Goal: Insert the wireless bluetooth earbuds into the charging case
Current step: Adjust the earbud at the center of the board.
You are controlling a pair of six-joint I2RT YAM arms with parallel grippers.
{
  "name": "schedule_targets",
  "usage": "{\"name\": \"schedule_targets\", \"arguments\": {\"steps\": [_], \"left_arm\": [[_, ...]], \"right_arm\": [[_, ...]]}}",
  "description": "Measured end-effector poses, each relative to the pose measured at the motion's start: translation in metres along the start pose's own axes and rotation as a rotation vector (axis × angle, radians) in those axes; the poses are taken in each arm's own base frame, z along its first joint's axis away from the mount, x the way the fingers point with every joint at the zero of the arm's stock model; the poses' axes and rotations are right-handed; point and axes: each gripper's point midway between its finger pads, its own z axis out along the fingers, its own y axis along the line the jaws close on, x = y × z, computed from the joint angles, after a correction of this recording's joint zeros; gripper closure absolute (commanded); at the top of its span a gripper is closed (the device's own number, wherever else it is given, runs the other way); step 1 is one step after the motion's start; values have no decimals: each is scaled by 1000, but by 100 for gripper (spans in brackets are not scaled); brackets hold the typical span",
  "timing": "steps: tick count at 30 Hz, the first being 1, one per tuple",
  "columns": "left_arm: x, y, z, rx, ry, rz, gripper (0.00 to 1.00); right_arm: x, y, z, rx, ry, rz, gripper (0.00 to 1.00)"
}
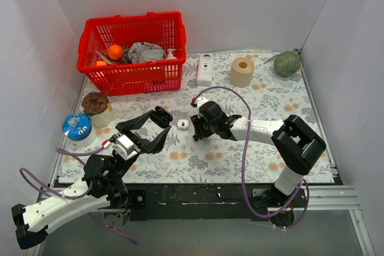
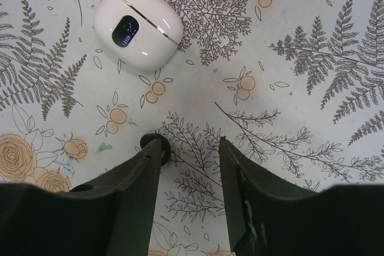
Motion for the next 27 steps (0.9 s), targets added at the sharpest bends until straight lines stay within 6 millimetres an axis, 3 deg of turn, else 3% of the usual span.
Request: {"name": "schedule_targets", "arguments": {"steps": [5, 12, 15, 19, 27], "left_arm": [[1, 0, 0, -2, 2, 0, 100], [1, 0, 0, -3, 3, 0, 100], [1, 0, 0, -2, 6, 0, 100], [2, 0, 0, -1, 8, -4, 100], [2, 0, 0, -1, 9, -11, 100]], "right_arm": [[1, 0, 0, -4, 1, 0, 55], [8, -1, -6, -5, 5, 7, 90], [17, -3, -10, -4, 18, 16, 99], [33, 1, -10, -18, 50, 15, 99], [35, 22, -8, -67, 50, -18, 99]]}}
